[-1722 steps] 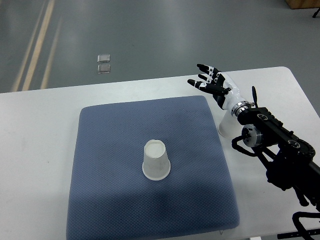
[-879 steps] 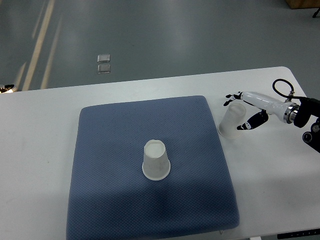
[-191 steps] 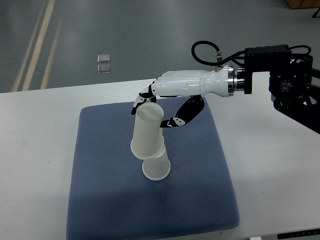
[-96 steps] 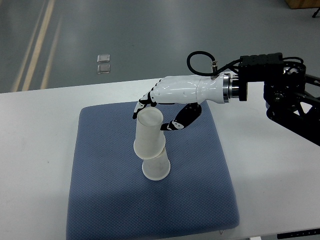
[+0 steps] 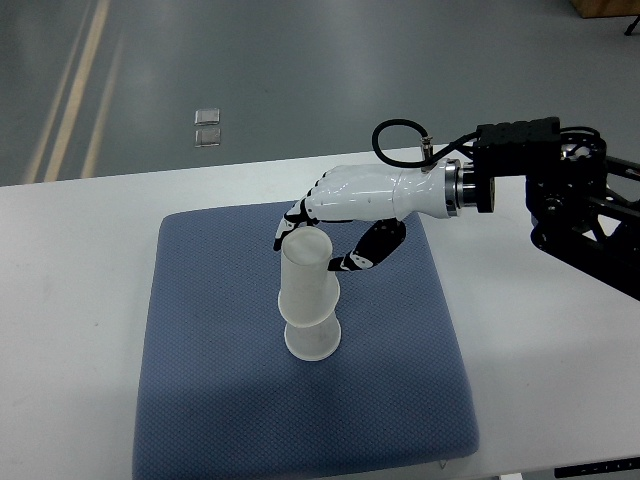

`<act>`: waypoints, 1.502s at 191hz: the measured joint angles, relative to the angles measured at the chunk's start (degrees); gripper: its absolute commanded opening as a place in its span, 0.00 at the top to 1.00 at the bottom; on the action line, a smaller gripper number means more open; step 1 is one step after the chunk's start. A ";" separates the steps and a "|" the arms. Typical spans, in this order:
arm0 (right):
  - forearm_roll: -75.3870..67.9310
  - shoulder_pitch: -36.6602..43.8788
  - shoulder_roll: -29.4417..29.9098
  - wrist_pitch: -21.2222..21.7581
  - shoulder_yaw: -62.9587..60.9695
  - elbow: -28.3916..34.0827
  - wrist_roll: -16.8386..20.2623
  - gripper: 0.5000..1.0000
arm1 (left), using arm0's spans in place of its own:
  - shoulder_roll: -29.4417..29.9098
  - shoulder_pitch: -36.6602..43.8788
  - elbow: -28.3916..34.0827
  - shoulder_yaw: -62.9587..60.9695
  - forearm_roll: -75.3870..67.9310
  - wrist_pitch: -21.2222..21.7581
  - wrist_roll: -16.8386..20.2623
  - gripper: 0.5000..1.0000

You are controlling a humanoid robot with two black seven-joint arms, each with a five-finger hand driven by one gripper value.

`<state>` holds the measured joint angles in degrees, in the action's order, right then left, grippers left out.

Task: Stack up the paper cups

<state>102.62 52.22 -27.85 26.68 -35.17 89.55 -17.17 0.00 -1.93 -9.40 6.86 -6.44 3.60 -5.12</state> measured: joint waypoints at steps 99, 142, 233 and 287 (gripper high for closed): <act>1.00 -0.28 0.03 -0.05 0.10 -0.26 -0.10 0.22 | 0.00 0.00 0.00 0.00 0.00 0.02 0.00 0.00; 0.92 -0.66 -0.10 0.04 0.10 -0.26 -0.37 0.18 | 0.00 0.00 0.00 0.00 0.00 0.02 0.00 0.00; -9.53 -5.88 5.72 -6.32 -9.20 -12.28 2.96 0.18 | 0.00 0.00 0.00 0.00 -0.02 0.01 -0.02 0.00; -31.23 -13.13 13.68 -16.01 -19.02 -23.75 12.11 0.18 | 0.00 0.00 0.00 0.00 -0.02 0.01 -0.02 0.00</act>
<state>71.39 39.09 -14.18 10.67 -54.19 65.80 -5.05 0.00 -1.93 -9.40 6.86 -6.46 3.60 -5.14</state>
